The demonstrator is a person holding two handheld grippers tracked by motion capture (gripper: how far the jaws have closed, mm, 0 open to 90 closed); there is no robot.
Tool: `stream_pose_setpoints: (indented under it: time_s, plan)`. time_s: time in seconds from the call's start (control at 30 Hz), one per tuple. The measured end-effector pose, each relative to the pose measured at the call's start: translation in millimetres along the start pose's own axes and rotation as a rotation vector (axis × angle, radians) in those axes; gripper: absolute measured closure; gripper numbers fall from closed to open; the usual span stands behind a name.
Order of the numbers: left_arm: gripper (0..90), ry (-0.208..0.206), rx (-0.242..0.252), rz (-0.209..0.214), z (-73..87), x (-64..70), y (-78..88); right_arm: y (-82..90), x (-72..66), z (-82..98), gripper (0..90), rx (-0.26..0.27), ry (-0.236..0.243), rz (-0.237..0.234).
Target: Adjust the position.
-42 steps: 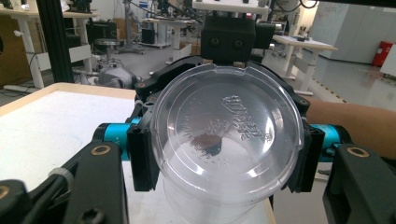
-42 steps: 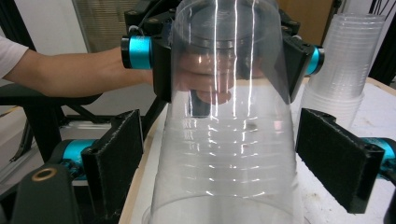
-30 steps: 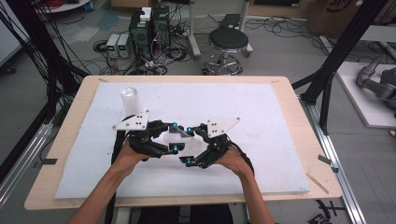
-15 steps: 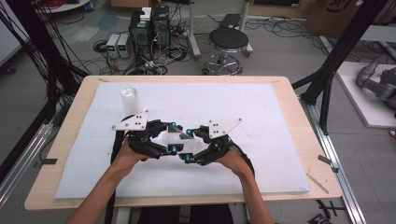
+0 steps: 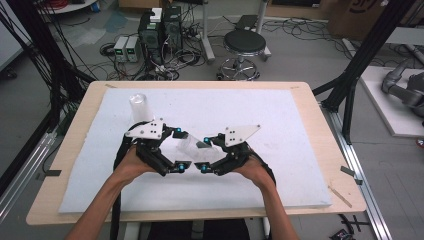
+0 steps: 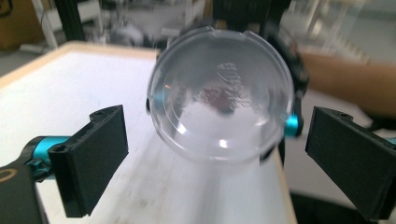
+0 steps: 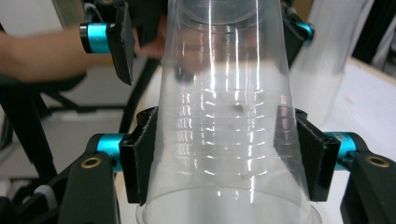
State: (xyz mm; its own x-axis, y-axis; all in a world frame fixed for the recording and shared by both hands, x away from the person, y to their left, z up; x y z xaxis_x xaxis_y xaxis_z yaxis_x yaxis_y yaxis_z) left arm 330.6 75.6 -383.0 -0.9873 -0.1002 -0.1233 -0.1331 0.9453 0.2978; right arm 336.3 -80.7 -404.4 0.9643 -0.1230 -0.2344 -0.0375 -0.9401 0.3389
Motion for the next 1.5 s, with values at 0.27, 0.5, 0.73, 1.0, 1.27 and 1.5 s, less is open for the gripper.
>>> stream_pose_setpoints:
  time_s: [0.27, 0.5, 0.73, 1.0, 1.27, 1.5]
  plan:
    - [10.2, -0.011, -0.318, 0.045, 4.2, -5.9, 5.4, 11.2, -3.4, -14.6, 34.2, -0.206, 0.016, 0.03]
    - [10.2, 0.014, -0.558, 0.124, 6.3, -11.9, 13.7, 10.1, -1.0, -21.9, 34.6, -0.449, 0.022, 0.052]
    - [10.4, 0.001, -0.586, 0.11, 0.7, -13.3, 16.5, 8.3, 3.5, -24.3, 34.6, -0.557, 0.02, 0.073]
    - [14.9, -0.032, -0.6, 0.148, -2.8, -10.2, -4.9, 4.8, 5.0, -19.8, 34.6, -0.595, 0.016, 0.081]
    - [16.5, -0.042, -0.636, 0.174, -2.8, -9.3, -20.6, 3.3, 6.1, -17.6, 34.5, -0.617, 0.018, 0.083]
    - [19.7, -0.059, -0.641, 0.175, -3.9, -10.2, -25.0, 1.3, 3.1, -19.4, 34.6, -0.622, 0.027, 0.07]
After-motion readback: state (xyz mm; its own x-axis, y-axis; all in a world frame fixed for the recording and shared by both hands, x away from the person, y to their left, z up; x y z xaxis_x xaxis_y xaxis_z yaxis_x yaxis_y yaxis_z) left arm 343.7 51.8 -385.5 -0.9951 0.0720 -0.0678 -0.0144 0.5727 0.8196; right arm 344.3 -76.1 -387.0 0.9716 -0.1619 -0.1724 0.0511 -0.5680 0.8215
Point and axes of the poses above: each handheld gripper's, and its own axes: y roughly backward along the jaws, z roughly out of its underside, x roughly to its right, the point moved 6 cm from there along -y, roughly forward along the jaws, and after that the axes turned 12 degrees about -y, right-handed, at the moved point
